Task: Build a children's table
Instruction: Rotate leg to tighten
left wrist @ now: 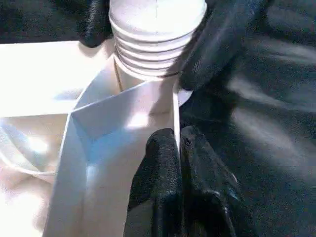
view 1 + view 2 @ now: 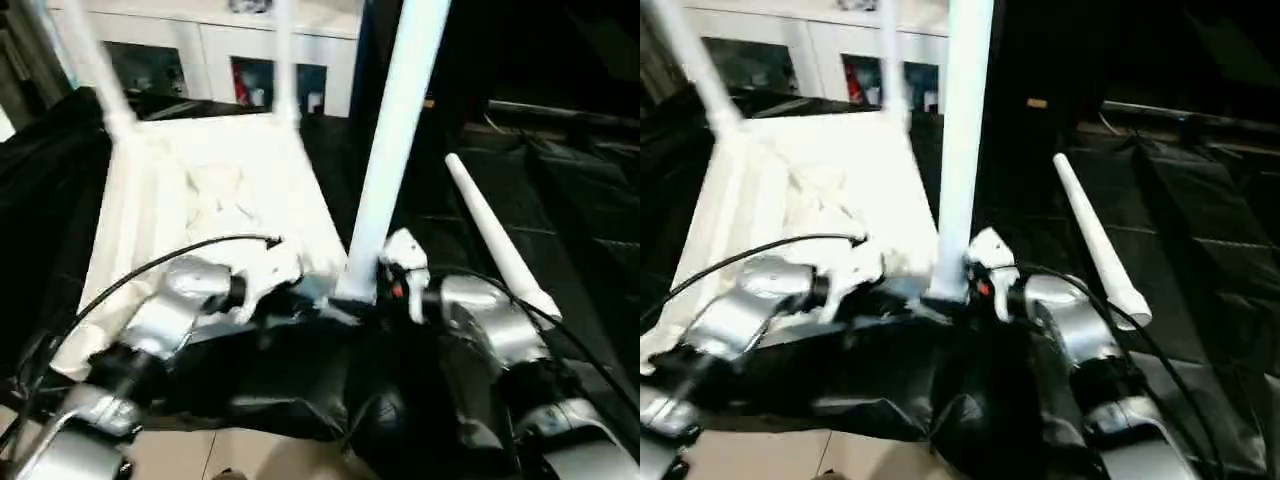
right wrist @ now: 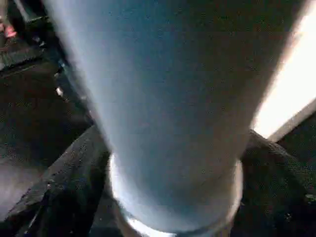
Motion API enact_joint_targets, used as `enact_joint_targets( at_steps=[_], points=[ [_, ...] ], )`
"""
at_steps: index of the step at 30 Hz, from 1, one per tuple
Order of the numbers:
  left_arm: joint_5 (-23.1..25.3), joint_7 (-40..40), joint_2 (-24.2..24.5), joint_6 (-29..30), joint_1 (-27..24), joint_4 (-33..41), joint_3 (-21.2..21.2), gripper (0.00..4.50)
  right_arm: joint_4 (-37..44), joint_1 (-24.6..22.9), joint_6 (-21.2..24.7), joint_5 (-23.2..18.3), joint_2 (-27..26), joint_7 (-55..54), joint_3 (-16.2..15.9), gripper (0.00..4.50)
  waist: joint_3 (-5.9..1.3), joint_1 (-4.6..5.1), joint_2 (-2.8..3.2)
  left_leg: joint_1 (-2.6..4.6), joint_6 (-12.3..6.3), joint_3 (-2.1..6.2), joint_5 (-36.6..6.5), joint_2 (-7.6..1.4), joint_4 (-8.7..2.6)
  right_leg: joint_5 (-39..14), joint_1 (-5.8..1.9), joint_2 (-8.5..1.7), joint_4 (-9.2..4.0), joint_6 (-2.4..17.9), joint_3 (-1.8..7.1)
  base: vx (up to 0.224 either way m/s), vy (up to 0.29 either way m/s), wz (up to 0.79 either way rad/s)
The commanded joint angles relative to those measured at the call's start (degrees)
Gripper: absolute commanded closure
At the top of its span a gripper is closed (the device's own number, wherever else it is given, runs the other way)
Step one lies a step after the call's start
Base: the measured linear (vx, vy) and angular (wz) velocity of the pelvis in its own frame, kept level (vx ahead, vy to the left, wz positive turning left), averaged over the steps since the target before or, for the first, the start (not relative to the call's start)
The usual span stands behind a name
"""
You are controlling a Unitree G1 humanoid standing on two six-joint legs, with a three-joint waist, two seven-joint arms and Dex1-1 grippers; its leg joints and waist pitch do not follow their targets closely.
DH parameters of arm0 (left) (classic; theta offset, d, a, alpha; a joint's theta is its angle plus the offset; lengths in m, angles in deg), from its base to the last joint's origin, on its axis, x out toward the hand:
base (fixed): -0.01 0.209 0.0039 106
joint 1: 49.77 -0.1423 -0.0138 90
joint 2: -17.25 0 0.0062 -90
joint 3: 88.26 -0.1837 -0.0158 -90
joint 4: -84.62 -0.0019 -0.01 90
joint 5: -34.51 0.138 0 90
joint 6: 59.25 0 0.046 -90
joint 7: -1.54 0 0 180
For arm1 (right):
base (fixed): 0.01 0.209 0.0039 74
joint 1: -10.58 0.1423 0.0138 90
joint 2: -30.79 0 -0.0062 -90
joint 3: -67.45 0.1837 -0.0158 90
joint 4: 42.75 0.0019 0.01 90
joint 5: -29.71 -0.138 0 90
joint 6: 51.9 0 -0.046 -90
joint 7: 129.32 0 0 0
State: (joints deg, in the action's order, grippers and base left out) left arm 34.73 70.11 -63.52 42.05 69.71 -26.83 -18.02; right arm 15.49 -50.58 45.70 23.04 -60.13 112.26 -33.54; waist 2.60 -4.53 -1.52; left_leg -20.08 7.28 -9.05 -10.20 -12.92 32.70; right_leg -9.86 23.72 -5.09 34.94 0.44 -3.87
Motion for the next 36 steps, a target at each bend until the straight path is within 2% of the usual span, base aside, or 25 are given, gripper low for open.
enact_joint_targets(
  at_steps=[1,2,6,12,14,16,17,18,19,22,23,25,27,29,30,32,36],
  points=[
    [0.2,3.3,0.3,-0.9,-0.6,1.8,-2.8,4.5,1.1,-0.4,0.6,-0.4,0.5,1.8,-1.0,0.91,-3.42,0.19,0.36,-0.01,-2.83,-1.18,-13.1,0.08,-3.6,-10.5,-3.35,-1.81,-3.79,13.0,2.08,0.0,0.0,0.0],
    [0.1,3.6,0.6,-1.1,-0.8,1.9,-2.8,4.5,1.2,-0.5,0.4,-0.4,0.5,2.1,-1.0,0.91,-3.39,0.1,0.39,-0.06,-2.67,-1.15,-13.4,0.09,-3.64,-11.7,-3.38,-1.9,-3.85,12.6,2.1,0.0,0.0,0.0],
    [-0.3,4.4,1.2,-0.6,-1.2,2.7,-2.8,4.5,2.2,-1.1,0.8,-0.8,0.4,3.3,-1.5,1.37,-3.36,-0.15,0.34,0.01,-2.02,-1.1,-13.6,0.05,-3.74,-13.2,-3.27,-1.89,-3.98,11.6,2.13,0.0,0.0,0.0],
    [-0.4,3.1,0.7,1.1,-1.1,2.3,-2.3,4.5,2.9,-2.0,1.6,-1.2,-0.3,3.5,-2.1,1.67,-3.57,-0.16,0.35,-0.13,-2.18,-1.11,-11.4,0.15,-3.58,-9.8,-3.43,-1.78,-3.57,12.2,2.11,0.0,0.0,0.0],
    [-0.4,1.8,0.0,1.4,-0.7,1.7,-1.8,4.5,2.4,-1.9,2.0,-1.1,-0.9,2.3,-1.7,1.7,-3.46,-0.13,0.33,-0.14,-2.13,-1.15,-11.9,0.16,-3.64,-10.6,-3.38,-1.82,-3.67,12.2,2.11,0.0,0.0,0.0],
    [0.1,-4.3,-3.3,4.7,1.4,-0.7,0.0,4.5,-1.8,-0.5,2.6,0.3,-4.3,-7.3,0.6,1.71,-3.09,-0.04,0.38,0.02,-1.34,-1.19,-13.9,0.18,-3.83,-15.0,-3.05,-1.86,-4.22,11.3,2.14,0.0,0.0,0.0],
    [0.1,-4.3,-3.3,4.7,1.4,-0.7,0.0,4.5,-1.8,-0.5,2.6,0.3,-4.3,-7.3,0.6,1.71,-2.87,0.05,0.38,0.08,-0.97,-1.22,-15.1,0.31,-3.89,-17.6,-2.89,-1.84,-4.54,10.7,2.1,0.0,0.0,0.0],
    [0.5,-6.5,-4.4,5.6,2.2,-1.6,0.5,4.5,-3.5,0.2,2.7,0.8,-5.6,-10.9,1.5,1.72,-2.99,0.06,0.29,0.36,-0.27,-1.01,-17.0,0.39,-3.9,-22.4,-2.89,-2.06,-4.95,9.3,1.98,0.0,0.0,0.0],
    [1.0,-11.5,-7.1,6.7,4.1,-4.2,1.8,4.5,-6.8,1.9,3.6,1.5,-8.2,-17.5,2.9,1.72,-2.89,0.44,0.09,0.1,0.09,-0.96,-17.3,0.5,-3.96,-24.7,-2.83,-2.0,-5.16,8.1,1.97,0.0,0.0,0.0],
    [1.6,-15.9,-9.4,8.1,6.0,-6.4,2.7,4.5,-9.3,3.3,3.9,1.4,-10.7,-22.2,4.1,1.73,-2.96,1.15,0.02,0.02,0.47,-0.63,-18.0,0.76,-3.86,-29.2,-2.84,-2.16,-5.81,5.7,1.59,-0.034,-0.003,-0.02],
    [2.1,-19.6,-11.3,9.3,7.7,-8.5,3.5,4.5,-11.2,4.7,4.6,1.0,-12.8,-26.5,5.4,1.73,-2.96,1.33,-0.27,-0.16,0.21,-0.66,-17.6,0.78,-3.85,-29.2,-2.88,-2.14,-5.85,5.5,1.59,0.0,0.0,0.0],
    [2.7,-22.3,-12.8,9.5,9.1,-10.4,3.8,4.5,-13.1,5.9,4.6,1.1,-14.5,-30.4,6.1,1.73,-3.14,1.67,-0.2,-0.22,-0.1,-0.67,-16.5,0.89,-3.74,-28.5,-2.74,-2.02,-5.84,5.4,1.55,0.0,0.0,0.0],
    [4.2,-26.1,-15.1,8.5,11.4,-13.5,3.5,4.5,-16.6,7.7,2.0,2.9,-17.3,-36.4,6.2,1.73,-3.17,1.82,-0.11,-0.34,-0.27,-0.75,-15.7,0.86,-3.72,-26.6,-2.62,-1.98,-5.75,5.9,1.61,0.0,0.0,0.0],
    [4.9,-26.4,-15.7,7.6,11.9,-14.3,3.0,4.5,-17.3,8.0,0.4,2.7,-18.4,-35.6,6.3,1.73,-3.23,1.81,-0.16,-0.28,-0.58,-0.8,-16.0,0.85,-3.67,-25.6,-2.6,-1.99,-5.67,6.4,1.57,0.0,0.0,0.0],
    [5.0,-26.0,-15.7,7.3,11.9,-14.2,2.8,4.5,-17.1,7.9,0.3,2.3,-18.7,-34.8,6.4,1.17,-3.27,1.72,-0.02,-0.44,-1.03,-0.78,-15.7,0.78,-3.71,-24.2,-2.78,-2.03,-5.54,6.8,1.63,0.0,0.0,0.0],
    [4.5,-24.3,-15.4,6.7,11.0,-13.1,2.5,4.5,-16.3,7.6,0.6,0.8,-18.8,-32.5,7.5,1.01,-3.45,1.68,0.07,-0.56,-1.57,-0.82,-13.9,0.6,-3.72,-18.8,-3.02,-1.84,-4.9,8.5,1.74,0.0,0.0,0.0],
    [4.0,-21.7,-14.0,5.1,9.7,-11.8,1.8,4.5,-14.8,7.1,-0.2,1.6,-17.2,-29.7,6.6,0.65,-3.61,1.73,0.11,-0.76,-2.22,-0.92,-12.3,0.63,-3.57,-14.0,-3.46,-1.88,-4.37,10.4,1.8,0.0,0.0,0.0]
  ],
)
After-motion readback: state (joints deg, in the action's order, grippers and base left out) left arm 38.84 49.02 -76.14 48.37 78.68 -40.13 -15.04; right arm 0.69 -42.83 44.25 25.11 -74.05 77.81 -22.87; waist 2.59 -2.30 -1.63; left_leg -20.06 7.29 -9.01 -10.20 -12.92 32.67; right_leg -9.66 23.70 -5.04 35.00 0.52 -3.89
